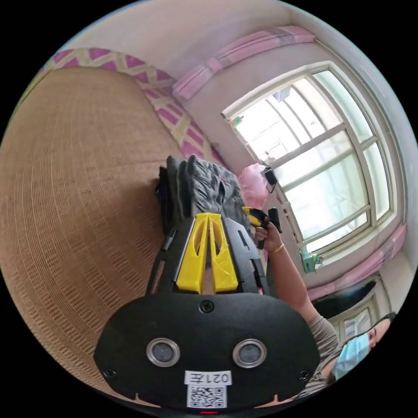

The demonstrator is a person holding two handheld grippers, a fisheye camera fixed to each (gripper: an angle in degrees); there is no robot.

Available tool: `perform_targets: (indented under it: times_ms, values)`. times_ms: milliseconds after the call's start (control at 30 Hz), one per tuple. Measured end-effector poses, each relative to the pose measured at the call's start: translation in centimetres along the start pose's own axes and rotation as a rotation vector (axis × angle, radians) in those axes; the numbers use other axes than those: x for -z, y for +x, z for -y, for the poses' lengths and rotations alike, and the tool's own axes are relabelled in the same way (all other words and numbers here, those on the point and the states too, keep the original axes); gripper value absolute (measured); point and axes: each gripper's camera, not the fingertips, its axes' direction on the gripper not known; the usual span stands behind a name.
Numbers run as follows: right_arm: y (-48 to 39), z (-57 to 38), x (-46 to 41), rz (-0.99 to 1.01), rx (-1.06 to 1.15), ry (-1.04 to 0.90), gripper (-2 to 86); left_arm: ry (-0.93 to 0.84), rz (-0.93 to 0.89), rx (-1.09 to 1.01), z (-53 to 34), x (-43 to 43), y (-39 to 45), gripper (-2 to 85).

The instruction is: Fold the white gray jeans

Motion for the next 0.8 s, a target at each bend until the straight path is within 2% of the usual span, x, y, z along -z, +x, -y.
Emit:
perform_targets:
  times_ms: [67, 100, 233, 300, 367, 433, 533, 633, 800]
  values:
    - [-0.1, -1.6, 1.2, 0.144, 0.013, 0.077, 8.2, -0.028, -0.005, -0.026, -3.6, 1.3, -1.4, -0.8]
    - [-0.7, -2.0, 1.4, 0.152, 0.015, 0.08, 8.1, -0.027, -0.002, -0.046, -6.3, 3.1, -1.9, -0.9]
    - [-9.6, -6.1, 4.9, -0.005, 0.089, 0.191, 6.5, -0.051, -0.067, -0.136, -16.8, 11.0, -0.3, -0.9]
    - [-16.1, -9.8, 6.9, -0.109, 0.208, 0.321, 3.1, -0.055, -0.071, -0.209, -22.2, 14.9, 1.8, -0.9]
    - [-27.2, -15.7, 6.9, -0.241, 0.434, 0.455, 0.3, -0.021, -0.059, -0.307, -27.9, 19.2, 4.4, -1.0]
    - [-36.6, -20.5, 3.9, -0.283, 0.674, 0.465, -0.2, 0.131, 0.133, -0.516, -37.0, 25.6, 9.0, -1.0]
    - [-51.0, -28.7, -4.5, -0.262, 1.02, 0.391, -0.7, 0.332, 0.296, -0.623, -47.4, 32.6, 11.9, -1.0]
    - [-63.8, -36.6, -15.9, -0.174, 1.262, 0.207, -0.9, 0.467, 0.28, -0.56, -55.1, 39.1, 10.7, -1.0]
    - [-81.1, -46.1, -37.1, 0.08, 1.384, -0.206, -0.9, 0.56, 0.238, -0.519, -62.0, 45.3, 7.1, -0.9]
